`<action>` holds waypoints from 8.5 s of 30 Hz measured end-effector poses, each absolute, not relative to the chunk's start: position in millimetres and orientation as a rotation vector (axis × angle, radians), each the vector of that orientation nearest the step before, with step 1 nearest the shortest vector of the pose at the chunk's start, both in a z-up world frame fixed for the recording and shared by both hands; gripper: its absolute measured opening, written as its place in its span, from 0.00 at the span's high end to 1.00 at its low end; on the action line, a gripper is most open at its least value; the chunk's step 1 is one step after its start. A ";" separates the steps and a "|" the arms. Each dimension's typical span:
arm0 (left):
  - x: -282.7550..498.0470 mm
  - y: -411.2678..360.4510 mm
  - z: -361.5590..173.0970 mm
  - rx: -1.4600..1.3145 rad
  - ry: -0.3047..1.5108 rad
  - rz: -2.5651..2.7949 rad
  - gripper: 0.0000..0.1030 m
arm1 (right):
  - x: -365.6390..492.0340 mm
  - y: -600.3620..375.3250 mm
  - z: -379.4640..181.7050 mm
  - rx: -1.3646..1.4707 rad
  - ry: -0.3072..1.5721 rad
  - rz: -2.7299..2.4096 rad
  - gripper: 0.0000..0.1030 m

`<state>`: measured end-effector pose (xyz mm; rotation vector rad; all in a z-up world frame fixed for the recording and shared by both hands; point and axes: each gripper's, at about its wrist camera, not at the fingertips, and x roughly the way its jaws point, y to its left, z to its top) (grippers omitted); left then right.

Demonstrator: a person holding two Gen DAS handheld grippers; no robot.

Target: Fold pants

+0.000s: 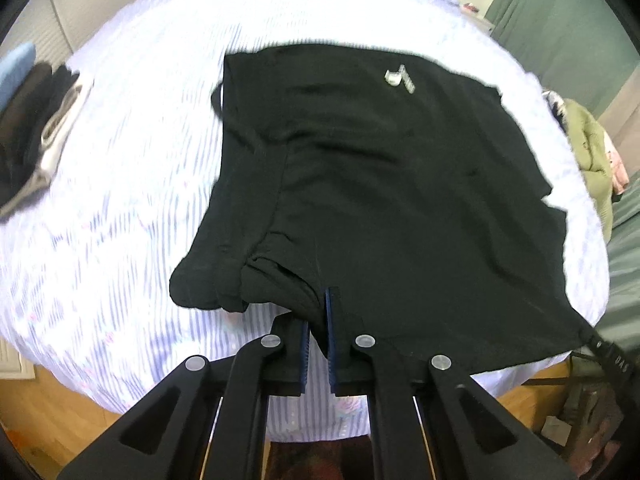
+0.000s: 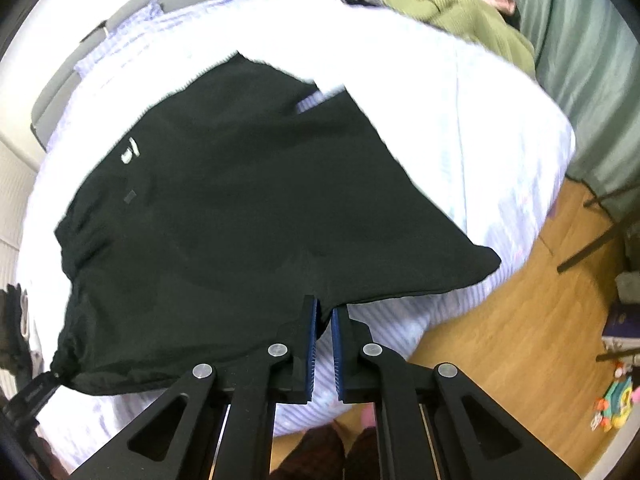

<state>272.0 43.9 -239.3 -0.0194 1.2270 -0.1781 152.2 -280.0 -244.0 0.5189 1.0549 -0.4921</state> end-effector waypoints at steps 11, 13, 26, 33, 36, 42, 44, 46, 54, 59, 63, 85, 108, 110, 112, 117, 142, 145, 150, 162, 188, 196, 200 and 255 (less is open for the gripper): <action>335.2 44.9 -181.7 -0.084 1.147 -0.210 0.92 | 240.0 -287.3 -145.0 0.412 0.880 -0.475 0.94; 347.9 44.9 -174.6 -0.098 1.139 -0.197 0.92 | 263.4 -287.9 -139.5 0.392 0.865 -0.461 0.94; 422.5 3.0 -184.7 -0.046 1.122 -0.013 0.92 | 394.7 -332.8 -144.6 0.284 0.904 -0.295 0.97; 432.7 -31.4 -205.2 0.001 1.149 0.076 0.92 | 418.8 -369.8 -207.7 0.318 1.090 -0.189 0.81; 435.5 -44.8 -217.3 0.025 1.163 0.079 0.92 | 413.4 -382.2 -228.5 0.324 1.110 -0.213 0.62; 448.0 -58.3 -247.6 0.033 1.249 0.073 0.92 | 417.3 -398.6 -259.4 0.356 1.206 -0.237 0.62; 452.5 -58.8 -254.0 0.040 1.261 0.074 0.92 | 425.6 -399.0 -268.3 0.379 1.237 -0.220 0.62; 457.3 -56.8 -259.7 0.043 1.274 0.080 0.92 | 435.9 -395.3 -277.1 0.379 1.263 -0.201 0.62; 474.0 -55.2 -274.5 0.054 1.317 0.077 0.92 | 468.6 -389.9 -317.0 0.281 1.374 -0.224 0.54; 477.1 -54.7 -281.2 0.058 1.336 0.071 0.92 | 467.4 -391.1 -333.6 0.293 1.426 -0.256 0.43; 477.8 -49.2 -281.7 0.045 1.345 0.068 0.92 | 460.8 -386.7 -331.4 0.300 1.416 -0.241 0.83; 507.1 -12.1 -193.3 -0.029 1.213 0.082 0.92 | 492.0 -353.5 -154.0 0.040 0.994 -0.284 0.90; 636.0 -11.3 -274.6 -0.019 1.386 0.093 0.48 | 627.0 -356.1 -245.7 -0.043 1.104 -0.364 0.79; 639.4 -12.6 -261.0 0.013 1.343 0.103 0.07 | 626.2 -352.2 -243.0 -0.098 1.100 -0.428 0.50; 645.2 -14.2 -244.9 0.057 1.312 0.085 0.02 | 619.5 -346.4 -234.0 -0.145 1.060 -0.472 0.38; 656.7 -6.8 -209.0 0.112 1.292 -0.034 0.02 | 603.3 -325.6 -208.7 -0.090 1.062 -0.368 0.38; 614.0 100.1 -289.5 -0.017 1.268 -0.541 0.50 | 541.5 -113.2 -260.3 0.028 1.203 0.125 0.38; 616.0 94.0 -298.6 -0.030 1.271 -0.543 0.62 | 541.2 -107.6 -262.0 0.037 1.208 0.111 0.38; 607.9 112.4 -289.3 -0.182 1.303 -0.563 0.85 | 546.7 -98.2 -264.0 0.052 1.208 0.125 0.38; 609.8 128.9 -302.3 -0.142 1.310 -0.487 0.84 | 590.5 -59.8 -296.8 -0.036 1.220 0.138 0.39; 465.5 77.0 -203.1 0.114 1.151 -0.212 0.36 | 433.0 -174.9 -212.8 0.133 1.180 0.146 0.38; 400.5 8.4 -204.7 0.156 1.145 -0.205 0.36 | 368.1 -226.1 -224.5 0.151 1.230 0.135 0.38; 377.2 -5.7 -206.8 0.125 1.151 -0.175 0.34 | 350.7 -246.8 -232.9 0.167 1.249 0.162 0.38; 415.9 96.9 -292.4 -0.416 1.151 0.166 0.30 | 389.5 -233.7 -330.1 -0.029 1.387 0.069 0.94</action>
